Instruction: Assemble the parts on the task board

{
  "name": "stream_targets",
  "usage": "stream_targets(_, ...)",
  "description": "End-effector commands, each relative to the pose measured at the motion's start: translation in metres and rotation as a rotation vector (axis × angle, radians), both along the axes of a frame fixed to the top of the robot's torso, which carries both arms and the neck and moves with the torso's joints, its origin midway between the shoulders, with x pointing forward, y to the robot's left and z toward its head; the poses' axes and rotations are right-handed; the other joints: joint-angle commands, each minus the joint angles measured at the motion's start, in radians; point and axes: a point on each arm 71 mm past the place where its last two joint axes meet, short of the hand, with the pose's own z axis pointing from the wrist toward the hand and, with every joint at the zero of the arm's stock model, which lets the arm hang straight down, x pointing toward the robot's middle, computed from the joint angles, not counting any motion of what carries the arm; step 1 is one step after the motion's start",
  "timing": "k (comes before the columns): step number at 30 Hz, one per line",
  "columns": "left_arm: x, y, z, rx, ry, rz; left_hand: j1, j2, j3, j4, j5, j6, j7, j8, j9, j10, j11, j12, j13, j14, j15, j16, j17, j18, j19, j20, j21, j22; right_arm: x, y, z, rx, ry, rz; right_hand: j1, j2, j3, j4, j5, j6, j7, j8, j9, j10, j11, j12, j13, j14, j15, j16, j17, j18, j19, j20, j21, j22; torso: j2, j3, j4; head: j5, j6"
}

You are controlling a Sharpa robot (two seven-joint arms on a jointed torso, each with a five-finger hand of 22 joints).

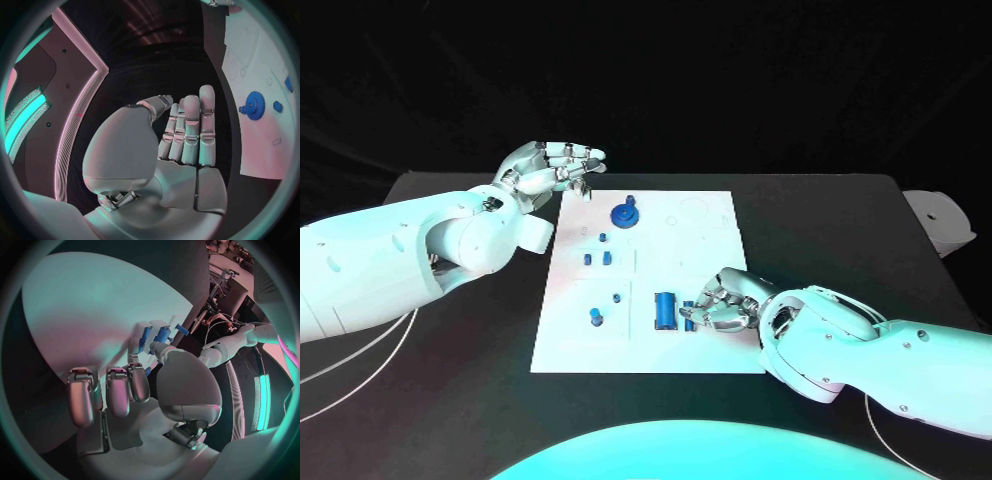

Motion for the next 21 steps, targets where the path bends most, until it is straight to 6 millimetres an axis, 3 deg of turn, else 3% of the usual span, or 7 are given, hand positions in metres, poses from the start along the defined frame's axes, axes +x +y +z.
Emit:
stream_targets(1,-0.0007,-0.0024,0.0009,-0.012,0.000,-0.019,-0.002,0.009,0.000,0.002,0.001,-0.006,-0.002,0.006,-0.001,-0.009,0.000,0.004,0.001,-0.006,0.000,-0.003,-0.001,0.007,0.001,0.000,-0.006,-0.001,-0.0023,0.0029,-0.0004,-0.010,0.006,0.027,-0.012,-0.001,-0.009,0.000,0.003,0.003,0.006,0.002,0.000,0.040,-0.005,0.002,0.158,0.092,-0.007,0.004,0.179,-0.016,0.097,-0.007,0.002,0.255,0.000,-0.0004,-0.0001,-0.001,0.000)
stream_targets(12,-0.0007,-0.0023,0.0009,-0.012,0.000,-0.018,-0.002,0.009,0.000,0.002,0.001,-0.006,-0.002,0.006,-0.001,-0.009,0.000,0.004,0.001,-0.006,0.000,-0.003,-0.001,0.007,0.001,0.000,-0.006,-0.001,-0.0033,0.0001,0.0025,-0.005,-0.021,0.030,-0.007,-0.004,-0.014,-0.004,0.003,0.002,0.005,0.001,0.000,0.040,-0.006,0.000,0.157,0.092,-0.007,0.003,0.177,-0.016,0.096,-0.007,-0.001,0.254,0.000,0.0005,0.0000,0.000,0.001)
stream_targets(21,-0.0007,-0.0013,0.0009,-0.012,0.000,-0.016,-0.002,0.009,0.000,0.002,0.001,-0.006,-0.002,0.006,-0.001,-0.009,0.000,0.004,0.001,-0.006,0.000,-0.003,-0.001,0.007,0.001,0.000,-0.006,-0.001,-0.0060,-0.0051,0.0039,-0.003,-0.024,0.065,0.086,-0.027,-0.038,-0.027,-0.069,-0.008,0.007,-0.002,-0.001,0.034,-0.004,-0.011,0.152,0.091,-0.006,0.002,0.174,-0.014,0.094,-0.006,-0.008,0.252,0.000,0.0004,-0.0018,0.000,0.003)
